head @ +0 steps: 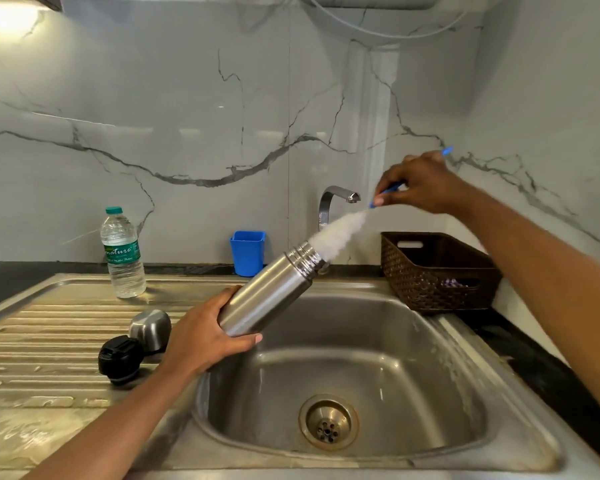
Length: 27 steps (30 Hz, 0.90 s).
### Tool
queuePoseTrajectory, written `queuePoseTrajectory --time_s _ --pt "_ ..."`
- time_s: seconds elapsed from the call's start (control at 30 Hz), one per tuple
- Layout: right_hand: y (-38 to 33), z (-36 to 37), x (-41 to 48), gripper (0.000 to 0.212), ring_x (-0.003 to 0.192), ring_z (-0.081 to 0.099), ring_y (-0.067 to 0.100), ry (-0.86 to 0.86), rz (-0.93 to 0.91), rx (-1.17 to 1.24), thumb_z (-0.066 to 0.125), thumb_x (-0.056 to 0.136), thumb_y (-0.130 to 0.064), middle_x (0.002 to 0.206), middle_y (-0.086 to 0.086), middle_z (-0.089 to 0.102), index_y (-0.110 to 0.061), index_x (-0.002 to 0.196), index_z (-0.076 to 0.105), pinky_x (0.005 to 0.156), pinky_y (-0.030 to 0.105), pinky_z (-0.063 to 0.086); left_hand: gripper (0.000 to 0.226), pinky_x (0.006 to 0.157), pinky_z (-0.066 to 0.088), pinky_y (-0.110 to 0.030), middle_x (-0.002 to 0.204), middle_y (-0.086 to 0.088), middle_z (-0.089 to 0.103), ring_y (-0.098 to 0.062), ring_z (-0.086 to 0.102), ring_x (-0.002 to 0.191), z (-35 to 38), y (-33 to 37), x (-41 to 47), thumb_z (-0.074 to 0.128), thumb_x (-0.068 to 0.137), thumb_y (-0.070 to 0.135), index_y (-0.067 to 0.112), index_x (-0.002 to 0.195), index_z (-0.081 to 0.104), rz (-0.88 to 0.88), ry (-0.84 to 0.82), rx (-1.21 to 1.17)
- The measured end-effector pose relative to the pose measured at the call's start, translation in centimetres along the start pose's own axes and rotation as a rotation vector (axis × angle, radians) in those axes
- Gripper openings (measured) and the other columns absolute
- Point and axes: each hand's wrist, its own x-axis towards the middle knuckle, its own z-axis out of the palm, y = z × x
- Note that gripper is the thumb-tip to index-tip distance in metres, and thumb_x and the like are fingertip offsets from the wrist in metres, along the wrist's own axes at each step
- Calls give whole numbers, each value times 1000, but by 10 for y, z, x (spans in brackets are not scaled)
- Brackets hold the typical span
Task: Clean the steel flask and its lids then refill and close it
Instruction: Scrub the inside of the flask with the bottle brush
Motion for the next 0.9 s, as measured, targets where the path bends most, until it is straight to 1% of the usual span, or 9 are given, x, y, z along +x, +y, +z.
queuePoseTrajectory --time_s 0.13,0.23,0.3,0.37,0.47,0.6,0.7,0.8,0.9 --pt "9 -3 -3 24 91 45 9 47 103 42 66 78 -46 77 -19 56 -28 93 70 91 35 21 103 60 36 -10 101 15 54 -2 53 81 0 1 1 55 42 79 28 131 47 8 10 3" --pt "-21 33 -5 23 94 46 9 47 -24 51 65 79 -50 84 -17 59 -33 93 68 81 27 14 104 61 36 -14 103 17 53 -5 54 84 -2 2 1 55 41 79 28 132 48 16 28 64" --pt "-48 57 -8 21 92 45 6 -26 -148 21 64 80 -51 86 -19 62 -34 92 68 78 25 12 105 63 39 -17 104 17 53 -6 54 86 0 3 0 55 42 79 29 133 47 34 -2 68" --pt "-54 58 -7 22 90 47 6 -67 -187 -29 64 80 -51 86 -18 63 -34 91 69 77 25 12 104 64 39 -17 104 17 53 -6 55 86 2 3 -1 55 42 80 30 133 46 27 -28 57" --pt "-11 17 -1 27 95 53 12 21 -55 -8 67 74 -51 86 -16 63 -30 91 71 82 27 16 104 63 38 -17 102 16 54 -7 55 84 -1 0 2 54 42 80 29 133 47 14 19 41" --pt "22 -21 -6 30 90 46 11 68 85 27 61 73 -53 85 -10 63 -29 89 69 88 32 19 100 62 39 -15 101 14 58 -6 57 82 1 1 4 59 43 77 28 130 50 40 24 1" --pt "-6 -4 -2 31 92 45 8 75 18 -20 62 76 -53 86 -13 62 -29 94 69 86 30 15 99 61 38 -13 100 15 58 -7 57 82 0 -1 3 58 42 77 30 129 50 41 35 26" --pt "-39 26 -2 27 93 50 9 44 -82 -12 64 79 -52 87 -13 65 -30 94 70 86 31 20 100 60 36 -14 99 13 59 -9 57 81 -2 1 2 58 40 77 28 128 52 28 81 18" --pt "-70 57 -7 27 87 47 7 6 -191 -82 59 82 -55 84 -15 63 -32 92 68 81 30 18 99 62 38 -15 100 14 58 -8 57 82 2 2 0 63 41 75 28 128 51 47 18 3"
